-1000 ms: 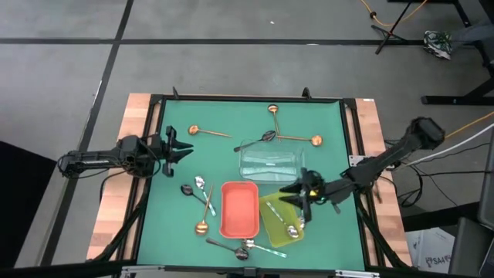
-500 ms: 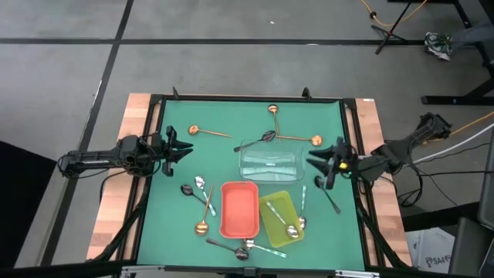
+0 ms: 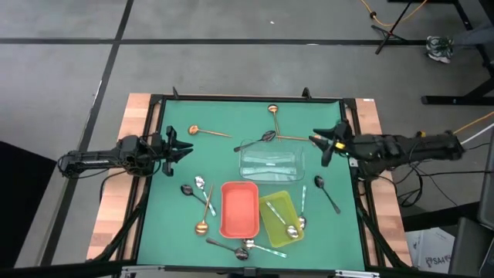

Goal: Sort silverware by color (type)
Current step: Put the gold spoon into the transparent bin

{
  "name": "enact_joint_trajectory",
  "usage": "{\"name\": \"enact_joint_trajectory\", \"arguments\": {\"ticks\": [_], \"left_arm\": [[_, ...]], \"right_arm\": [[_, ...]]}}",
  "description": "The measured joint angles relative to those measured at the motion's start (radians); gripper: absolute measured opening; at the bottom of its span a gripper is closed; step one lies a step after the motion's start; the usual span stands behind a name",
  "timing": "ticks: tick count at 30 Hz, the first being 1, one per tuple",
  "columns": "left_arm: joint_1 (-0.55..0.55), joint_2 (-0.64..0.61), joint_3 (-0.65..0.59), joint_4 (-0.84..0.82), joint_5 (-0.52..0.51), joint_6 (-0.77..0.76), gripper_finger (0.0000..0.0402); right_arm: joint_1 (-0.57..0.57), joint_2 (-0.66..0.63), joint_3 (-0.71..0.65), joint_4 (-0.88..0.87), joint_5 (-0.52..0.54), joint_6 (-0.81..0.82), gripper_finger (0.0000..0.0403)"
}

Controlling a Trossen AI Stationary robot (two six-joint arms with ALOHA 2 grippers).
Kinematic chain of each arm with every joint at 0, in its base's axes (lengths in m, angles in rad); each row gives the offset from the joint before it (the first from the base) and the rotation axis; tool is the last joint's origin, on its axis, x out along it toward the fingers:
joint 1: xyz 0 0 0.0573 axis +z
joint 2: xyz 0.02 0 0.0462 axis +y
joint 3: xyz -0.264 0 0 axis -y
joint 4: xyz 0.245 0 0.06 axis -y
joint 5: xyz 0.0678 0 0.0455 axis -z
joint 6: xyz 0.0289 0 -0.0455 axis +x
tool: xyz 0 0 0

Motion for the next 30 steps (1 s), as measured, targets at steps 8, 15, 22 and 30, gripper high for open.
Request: {"name": "enact_joint_trajectory", "arguments": {"ticks": [8,15,22,30], "left_arm": [[0.000,0.000,0.000,-0.005,-0.056,0.000,0.0073],[0.000,0.000,0.000,-0.011,-0.056,0.000,0.0073],[0.000,0.000,0.000,-0.011,-0.055,0.000,0.0073],[0.000,0.000,0.000,-0.010,-0.055,0.000,0.0073]], "right_arm": [[-0.343,0.053,0.000,-0.185,-0.226,-0.011,0.0140],[-0.517,0.133,0.000,-0.210,-0.376,-0.142,0.0140],[-0.630,0.272,0.000,-0.211,-0.459,-0.266,0.0140],[-0.713,0.468,0.000,-0.204,-0.543,-0.401,0.0140]]}}
